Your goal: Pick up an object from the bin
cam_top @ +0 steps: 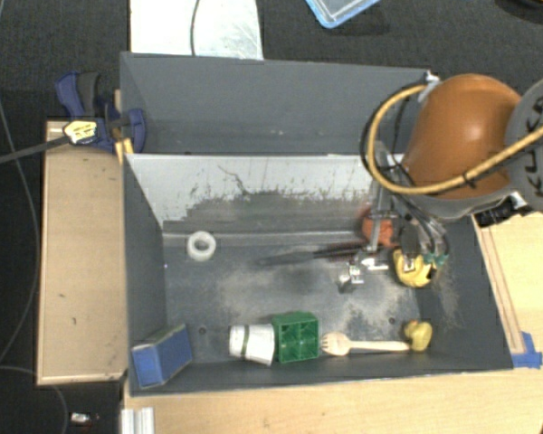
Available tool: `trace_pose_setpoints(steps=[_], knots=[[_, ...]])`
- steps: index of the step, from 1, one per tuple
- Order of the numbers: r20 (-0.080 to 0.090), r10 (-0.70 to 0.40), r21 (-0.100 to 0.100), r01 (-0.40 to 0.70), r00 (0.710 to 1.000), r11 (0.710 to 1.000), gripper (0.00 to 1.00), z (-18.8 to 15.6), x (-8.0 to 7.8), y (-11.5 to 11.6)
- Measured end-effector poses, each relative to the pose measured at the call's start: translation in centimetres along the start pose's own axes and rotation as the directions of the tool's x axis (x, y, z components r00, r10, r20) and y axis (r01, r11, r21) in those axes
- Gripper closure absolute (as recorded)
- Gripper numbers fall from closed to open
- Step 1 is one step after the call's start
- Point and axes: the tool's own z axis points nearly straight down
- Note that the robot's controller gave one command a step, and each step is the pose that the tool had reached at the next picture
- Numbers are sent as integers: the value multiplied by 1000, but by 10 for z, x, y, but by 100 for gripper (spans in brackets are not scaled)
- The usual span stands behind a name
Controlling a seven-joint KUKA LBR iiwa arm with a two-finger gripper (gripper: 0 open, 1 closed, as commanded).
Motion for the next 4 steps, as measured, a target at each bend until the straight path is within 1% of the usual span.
trace_pose_setpoints(steps=[1, 2, 3, 4], knots=[[8, 0, 0, 0, 1000, 1000, 0, -3, -2, 0], [13, -35, 1, 35, 999, 999, 0, 59, 1, -63], [20, -63, 3, 63, 998, 998, 0, 72, -22, -56], [12, -21, 0, 21, 1000, 1000, 0, 60, -3, -101]])
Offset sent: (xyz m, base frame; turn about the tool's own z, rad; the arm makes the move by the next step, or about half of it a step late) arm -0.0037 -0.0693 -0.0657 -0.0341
